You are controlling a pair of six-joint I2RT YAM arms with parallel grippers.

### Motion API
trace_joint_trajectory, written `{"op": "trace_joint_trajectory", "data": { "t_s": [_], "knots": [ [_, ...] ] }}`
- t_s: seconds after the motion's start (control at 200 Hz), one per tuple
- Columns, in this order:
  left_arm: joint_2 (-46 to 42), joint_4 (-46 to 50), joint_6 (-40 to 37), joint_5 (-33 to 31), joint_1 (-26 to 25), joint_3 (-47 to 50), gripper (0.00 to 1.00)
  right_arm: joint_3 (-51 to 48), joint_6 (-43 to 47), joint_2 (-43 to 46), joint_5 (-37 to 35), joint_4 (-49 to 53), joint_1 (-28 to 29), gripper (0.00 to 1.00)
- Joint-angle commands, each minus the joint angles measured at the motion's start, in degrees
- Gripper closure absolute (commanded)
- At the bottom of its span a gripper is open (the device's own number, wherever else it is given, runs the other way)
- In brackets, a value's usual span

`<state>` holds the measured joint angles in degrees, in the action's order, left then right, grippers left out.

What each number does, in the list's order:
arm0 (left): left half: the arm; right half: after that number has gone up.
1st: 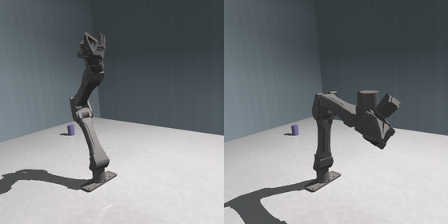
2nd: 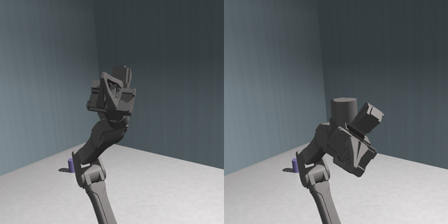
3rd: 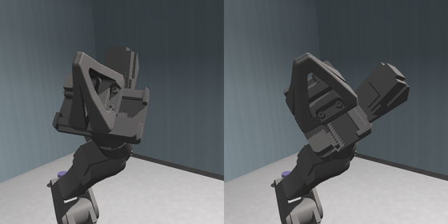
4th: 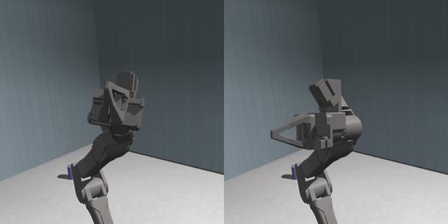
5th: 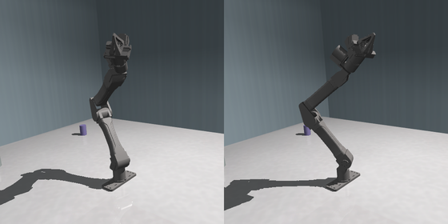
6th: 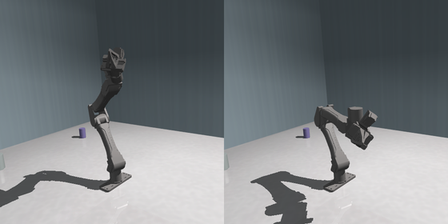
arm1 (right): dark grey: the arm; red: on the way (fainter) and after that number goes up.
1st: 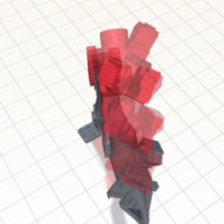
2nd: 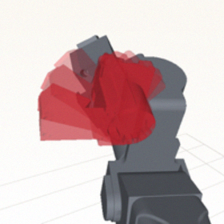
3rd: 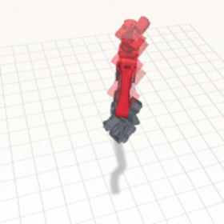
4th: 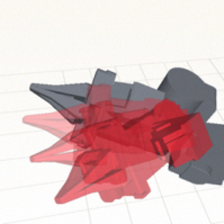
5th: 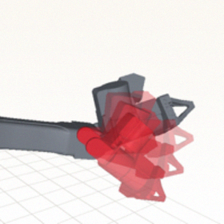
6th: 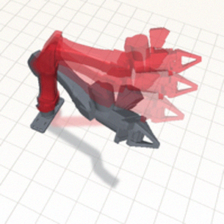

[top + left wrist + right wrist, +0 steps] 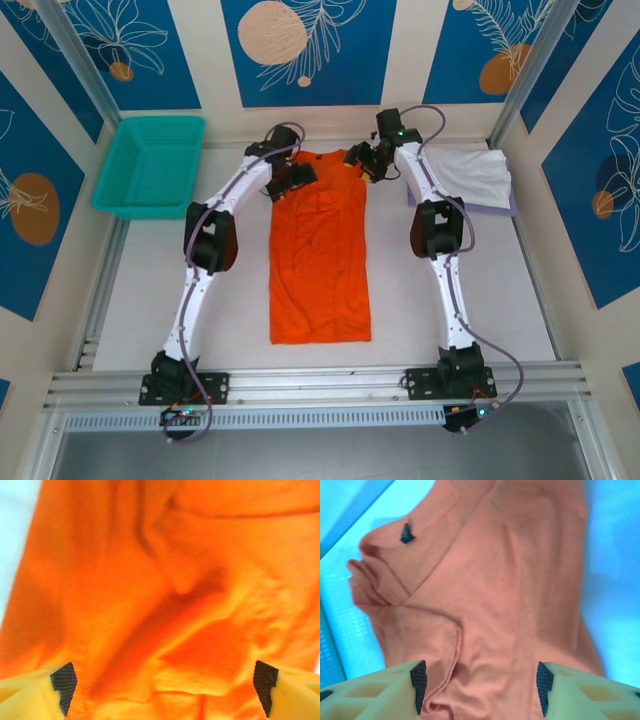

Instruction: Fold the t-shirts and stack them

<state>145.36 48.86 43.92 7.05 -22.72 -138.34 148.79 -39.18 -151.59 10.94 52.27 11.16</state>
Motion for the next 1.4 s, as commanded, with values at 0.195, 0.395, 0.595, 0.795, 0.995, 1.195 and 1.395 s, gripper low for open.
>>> {"op": "trace_joint_trajectory", "data": {
  "t_s": [0.195,0.395,0.595,0.795,0.995,1.195,1.395],
  "knots": [
    [-26.59,-2.18,-6.4,1.57,-0.72,19.48,0.0,-42.4,-2.26,39.98,-0.94,-7.22,1.67,0.34],
    [-49.23,-6.96,-5.5,9.05,-1.08,60.66,0.14,-86.48,-4.94,67.58,2.75,-15.54,3.42,0.36],
    [-62.23,0.29,-8.94,15.57,-3.08,82.94,0.28,-112.79,-11.51,85.87,7.8,-15.03,11.25,0.44],
    [-67.34,-1.84,-4.57,22.35,-5.39,96.11,0.38,-123.32,-18.21,93.36,10.01,-16.26,15.04,0.54],
    [-65.36,-8.66,-2.75,28.49,-9.45,100.24,0.39,-125.24,-19.03,89.89,9.72,-19.63,19.71,0.56],
    [-63.24,-12.52,-2.83,29.19,-10.65,101.95,0.46,-125.55,-18.49,87.74,9.44,-23.29,21.74,0.56],
    [-61.68,-13.05,-3.29,26.84,-10.96,102.06,0.55,-125.78,-17.67,86.51,8.92,-23.6,22.01,0.56]
  ]
}}
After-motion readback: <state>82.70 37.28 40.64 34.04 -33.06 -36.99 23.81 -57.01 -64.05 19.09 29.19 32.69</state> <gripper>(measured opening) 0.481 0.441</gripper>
